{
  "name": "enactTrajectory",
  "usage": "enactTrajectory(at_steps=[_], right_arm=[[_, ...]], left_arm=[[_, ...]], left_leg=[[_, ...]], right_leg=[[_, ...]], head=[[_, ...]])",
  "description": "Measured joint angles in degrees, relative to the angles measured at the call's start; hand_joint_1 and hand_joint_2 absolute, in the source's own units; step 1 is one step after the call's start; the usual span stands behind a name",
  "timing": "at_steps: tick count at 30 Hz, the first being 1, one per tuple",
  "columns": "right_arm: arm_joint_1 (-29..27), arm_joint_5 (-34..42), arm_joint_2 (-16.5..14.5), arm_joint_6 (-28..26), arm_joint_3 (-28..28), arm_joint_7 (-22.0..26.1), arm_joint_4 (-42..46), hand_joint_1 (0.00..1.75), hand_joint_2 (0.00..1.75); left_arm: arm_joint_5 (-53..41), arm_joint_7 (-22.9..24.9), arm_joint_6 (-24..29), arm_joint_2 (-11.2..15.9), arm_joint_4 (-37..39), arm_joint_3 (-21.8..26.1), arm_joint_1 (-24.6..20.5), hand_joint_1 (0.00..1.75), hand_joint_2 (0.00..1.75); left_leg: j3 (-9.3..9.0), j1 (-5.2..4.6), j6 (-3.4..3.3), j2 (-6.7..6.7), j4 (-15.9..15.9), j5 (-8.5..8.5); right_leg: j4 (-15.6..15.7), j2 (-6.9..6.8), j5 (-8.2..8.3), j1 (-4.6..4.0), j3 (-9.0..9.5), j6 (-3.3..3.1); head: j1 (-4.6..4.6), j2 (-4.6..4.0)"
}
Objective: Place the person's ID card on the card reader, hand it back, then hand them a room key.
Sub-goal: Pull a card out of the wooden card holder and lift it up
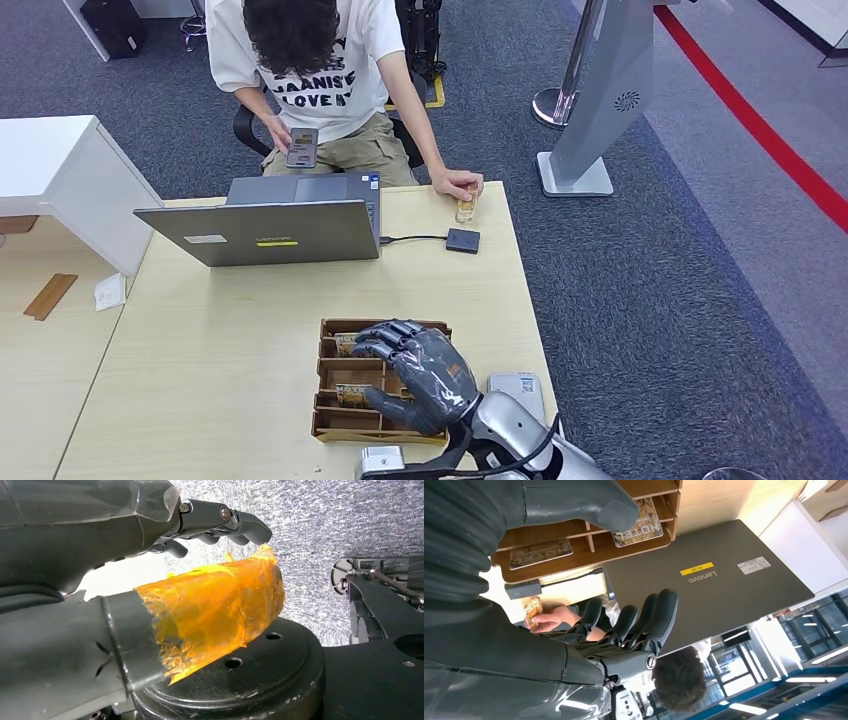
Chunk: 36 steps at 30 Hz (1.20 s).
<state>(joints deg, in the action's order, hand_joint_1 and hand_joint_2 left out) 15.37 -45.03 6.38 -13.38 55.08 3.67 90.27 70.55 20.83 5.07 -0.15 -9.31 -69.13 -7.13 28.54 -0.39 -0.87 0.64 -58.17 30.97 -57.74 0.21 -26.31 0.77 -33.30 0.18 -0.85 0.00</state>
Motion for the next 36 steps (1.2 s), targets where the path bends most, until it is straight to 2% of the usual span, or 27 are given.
enactTrajectory(at_steps=[6,13,18,21,25,28,36], right_arm=[[0.23,0.00,-0.19,-0.01,0.30,0.00,-0.62,0.64,1.75],[0.96,-0.15,-0.86,0.08,0.61,-0.66,-2.04,0.83,1.75],[1.70,-2.92,-1.05,-0.58,0.36,-2.87,-3.58,0.76,1.75],[1.96,-5.81,-1.03,-1.31,-0.14,-4.37,-4.38,0.86,1.75],[2.05,-8.78,-0.88,-1.55,-0.85,-5.28,-4.77,1.10,1.75],[2.13,-10.29,-0.71,-1.40,-0.99,-5.77,-4.75,1.04,1.75],[2.36,-11.46,-0.24,-1.22,-1.03,-6.10,-4.73,1.05,1.75]], left_arm=[[0.00,0.00,-0.01,0.00,0.00,-0.02,0.00,0.00,0.00],[-0.02,0.00,0.00,0.00,0.00,-0.70,-0.01,0.00,0.00],[0.00,0.00,-0.02,-0.02,0.00,-1.01,-0.01,0.00,0.00],[0.24,0.00,-0.02,-0.02,0.00,-1.25,-0.01,0.00,0.00],[0.86,0.00,0.00,-0.02,0.00,-1.43,0.00,0.00,0.00],[1.37,0.00,0.02,-0.01,0.00,-1.53,0.00,0.00,0.00],[1.86,-0.02,0.07,0.00,0.00,-1.95,0.00,0.00,0.00]], left_leg=[[0.00,0.00,0.00,0.00,0.00,0.00],[0.00,0.00,0.00,0.00,0.00,0.00],[-0.01,0.00,0.00,0.00,0.00,0.00],[-0.01,0.00,0.00,0.00,0.00,0.00],[-0.01,0.00,0.00,0.00,0.00,0.00],[-0.01,0.00,0.00,0.00,0.00,0.00],[-0.01,0.00,0.00,0.00,0.00,0.00]], right_leg=[[0.00,0.00,0.00,0.00,0.00,0.00],[0.00,0.00,0.00,0.00,0.00,0.00],[0.00,0.00,0.00,0.00,0.00,0.00],[0.00,0.00,0.00,0.00,0.00,0.00],[0.00,0.00,0.00,0.00,0.00,0.00],[0.00,0.00,0.00,0.00,-0.01,0.00],[0.00,0.00,0.01,0.00,0.00,-0.01]], head=[[-0.01,0.00],[0.00,0.00],[-0.01,0.00],[-0.01,0.00],[-0.01,0.00],[-0.01,0.00],[-0.01,0.00]])
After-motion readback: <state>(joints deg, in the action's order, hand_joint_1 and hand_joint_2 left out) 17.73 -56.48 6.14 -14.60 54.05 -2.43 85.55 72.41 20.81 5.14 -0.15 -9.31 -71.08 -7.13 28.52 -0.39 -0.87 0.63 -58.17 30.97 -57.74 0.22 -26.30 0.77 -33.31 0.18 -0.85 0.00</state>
